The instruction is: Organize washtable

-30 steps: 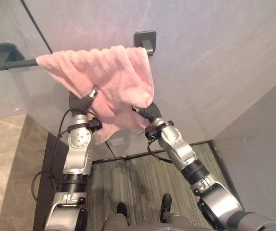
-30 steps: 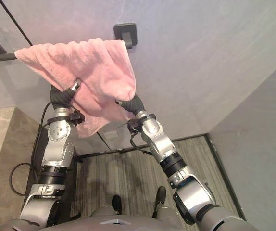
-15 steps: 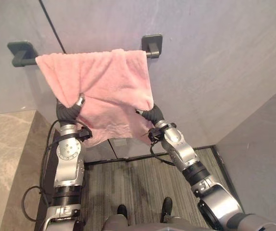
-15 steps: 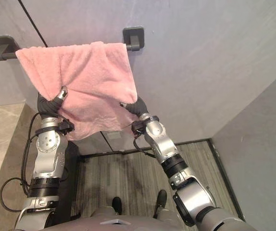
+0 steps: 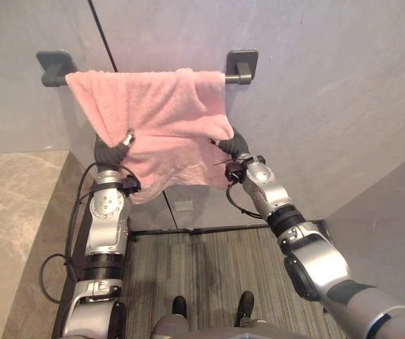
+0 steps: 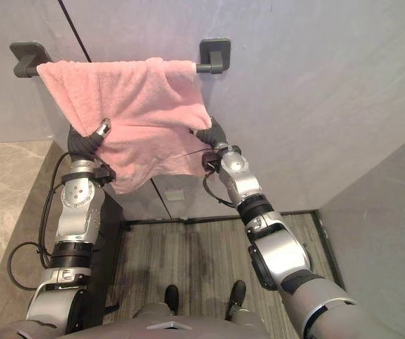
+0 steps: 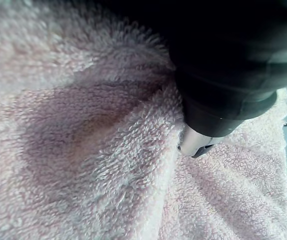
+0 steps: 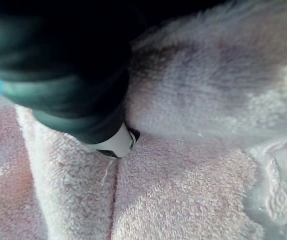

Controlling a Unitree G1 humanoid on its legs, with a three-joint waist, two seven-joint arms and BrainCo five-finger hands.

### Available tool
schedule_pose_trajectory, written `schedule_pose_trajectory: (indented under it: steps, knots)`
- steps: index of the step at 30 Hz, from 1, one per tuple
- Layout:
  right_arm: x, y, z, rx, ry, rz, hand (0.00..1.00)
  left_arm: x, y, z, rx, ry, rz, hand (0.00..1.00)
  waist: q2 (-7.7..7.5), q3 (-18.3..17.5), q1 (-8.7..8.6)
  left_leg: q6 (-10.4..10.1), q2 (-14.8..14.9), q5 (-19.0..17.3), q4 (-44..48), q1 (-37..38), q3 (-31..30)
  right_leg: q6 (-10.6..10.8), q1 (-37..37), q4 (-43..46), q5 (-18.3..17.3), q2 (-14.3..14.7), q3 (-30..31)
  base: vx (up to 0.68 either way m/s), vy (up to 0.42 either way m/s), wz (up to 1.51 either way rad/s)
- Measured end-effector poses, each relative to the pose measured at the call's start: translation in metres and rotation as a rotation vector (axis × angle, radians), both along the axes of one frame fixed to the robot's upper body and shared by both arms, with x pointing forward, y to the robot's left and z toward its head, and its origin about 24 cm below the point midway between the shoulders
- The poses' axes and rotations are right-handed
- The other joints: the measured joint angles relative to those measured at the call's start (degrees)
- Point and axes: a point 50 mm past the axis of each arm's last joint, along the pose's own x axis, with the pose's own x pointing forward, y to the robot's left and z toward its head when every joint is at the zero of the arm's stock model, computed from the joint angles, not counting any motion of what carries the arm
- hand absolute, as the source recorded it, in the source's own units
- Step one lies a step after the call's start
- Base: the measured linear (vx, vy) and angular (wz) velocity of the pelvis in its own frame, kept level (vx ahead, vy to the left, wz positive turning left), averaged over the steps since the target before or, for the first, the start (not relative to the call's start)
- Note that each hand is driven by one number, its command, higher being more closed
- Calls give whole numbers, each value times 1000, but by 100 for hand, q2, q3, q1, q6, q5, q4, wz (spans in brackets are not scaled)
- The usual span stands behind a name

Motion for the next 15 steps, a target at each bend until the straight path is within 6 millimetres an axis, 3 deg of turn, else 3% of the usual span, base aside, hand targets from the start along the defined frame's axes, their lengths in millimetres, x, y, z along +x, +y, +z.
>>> schedule_pose_trajectory:
  steps: [5,6,7,8,15]
  knots:
    - [3,-2,-1,11,18,-15,100,6,-1,0,-4,18,-6,100,0,1,18,0,1,-1,2,0,11,2,-1,0,-2,3,17,0,0,0]
    - [3,-2,0,11,22,-15,100,6,-1,0,-4,21,-7,0,0,2,17,-1,2,-2,2,0,16,2,-3,0,-3,4,21,0,0,0]
    - [4,-2,2,14,21,-17,100,6,-1,1,-4,23,-7,0,1,2,18,-1,2,-2,2,2,15,2,-5,0,-3,5,21,0,0,0]
    - [4,-3,2,16,20,-19,0,6,-1,1,-3,23,-6,0,0,2,19,-1,2,-1,1,3,15,2,-7,0,-3,6,21,0,0,0]
    - [8,-16,1,46,43,-103,0,5,16,0,12,39,47,0,-13,13,18,-1,3,-1,-18,1,36,1,-33,0,-3,10,34,0,0,0]
